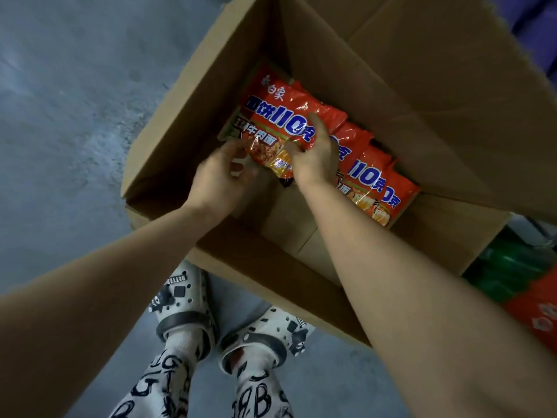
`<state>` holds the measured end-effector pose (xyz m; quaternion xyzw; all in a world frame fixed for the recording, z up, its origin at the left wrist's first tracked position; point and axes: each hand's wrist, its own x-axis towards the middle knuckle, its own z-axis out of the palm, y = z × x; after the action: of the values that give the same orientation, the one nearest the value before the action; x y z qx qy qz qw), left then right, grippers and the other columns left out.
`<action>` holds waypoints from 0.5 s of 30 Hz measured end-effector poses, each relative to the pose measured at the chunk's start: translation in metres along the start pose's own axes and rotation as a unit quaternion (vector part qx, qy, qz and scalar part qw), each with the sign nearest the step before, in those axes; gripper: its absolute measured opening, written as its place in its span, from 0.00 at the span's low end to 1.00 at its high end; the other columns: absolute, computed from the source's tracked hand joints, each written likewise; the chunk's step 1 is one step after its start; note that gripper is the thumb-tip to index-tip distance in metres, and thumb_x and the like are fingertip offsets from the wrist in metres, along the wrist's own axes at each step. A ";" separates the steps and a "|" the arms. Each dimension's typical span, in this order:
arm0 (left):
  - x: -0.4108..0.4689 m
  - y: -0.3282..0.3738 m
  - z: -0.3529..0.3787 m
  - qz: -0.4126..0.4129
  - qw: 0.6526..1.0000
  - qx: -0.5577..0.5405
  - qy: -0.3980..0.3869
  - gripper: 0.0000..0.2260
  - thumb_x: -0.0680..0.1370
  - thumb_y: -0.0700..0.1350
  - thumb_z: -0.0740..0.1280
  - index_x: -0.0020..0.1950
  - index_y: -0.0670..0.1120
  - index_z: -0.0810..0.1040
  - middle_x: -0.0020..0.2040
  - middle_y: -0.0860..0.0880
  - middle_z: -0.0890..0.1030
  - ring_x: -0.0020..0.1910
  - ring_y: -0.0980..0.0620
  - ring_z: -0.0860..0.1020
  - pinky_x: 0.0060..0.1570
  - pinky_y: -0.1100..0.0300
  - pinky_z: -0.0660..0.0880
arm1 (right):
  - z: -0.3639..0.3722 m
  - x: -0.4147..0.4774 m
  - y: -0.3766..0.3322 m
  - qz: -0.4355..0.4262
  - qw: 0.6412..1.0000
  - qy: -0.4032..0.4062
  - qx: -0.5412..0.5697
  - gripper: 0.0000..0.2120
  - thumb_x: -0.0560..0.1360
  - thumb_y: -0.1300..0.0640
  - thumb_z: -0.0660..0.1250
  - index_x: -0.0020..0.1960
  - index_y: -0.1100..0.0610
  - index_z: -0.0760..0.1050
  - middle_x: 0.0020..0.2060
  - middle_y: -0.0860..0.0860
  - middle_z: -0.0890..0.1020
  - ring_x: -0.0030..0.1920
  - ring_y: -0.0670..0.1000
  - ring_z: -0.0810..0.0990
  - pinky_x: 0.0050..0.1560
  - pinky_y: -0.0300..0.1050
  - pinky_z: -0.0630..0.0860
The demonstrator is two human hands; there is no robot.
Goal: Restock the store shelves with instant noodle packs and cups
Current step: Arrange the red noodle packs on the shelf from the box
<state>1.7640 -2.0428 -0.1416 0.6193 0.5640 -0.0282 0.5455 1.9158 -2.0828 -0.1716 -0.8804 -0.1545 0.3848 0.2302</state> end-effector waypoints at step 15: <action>-0.011 0.001 -0.015 0.030 0.998 0.048 0.010 0.22 0.78 0.46 0.69 0.71 0.55 0.70 0.67 0.48 0.73 0.64 0.49 0.74 0.63 0.48 0.74 | -0.054 -0.028 0.019 0.100 0.951 -0.163 0.242 0.30 0.73 0.67 0.72 0.66 0.38 0.73 0.61 0.49 0.76 0.58 0.51 0.80 0.46 0.47 0.84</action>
<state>1.7522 -2.0392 -0.1276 0.6620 0.5485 -0.0325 0.5098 1.9397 -2.1268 -0.1319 -0.7342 -0.0036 0.5699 0.3690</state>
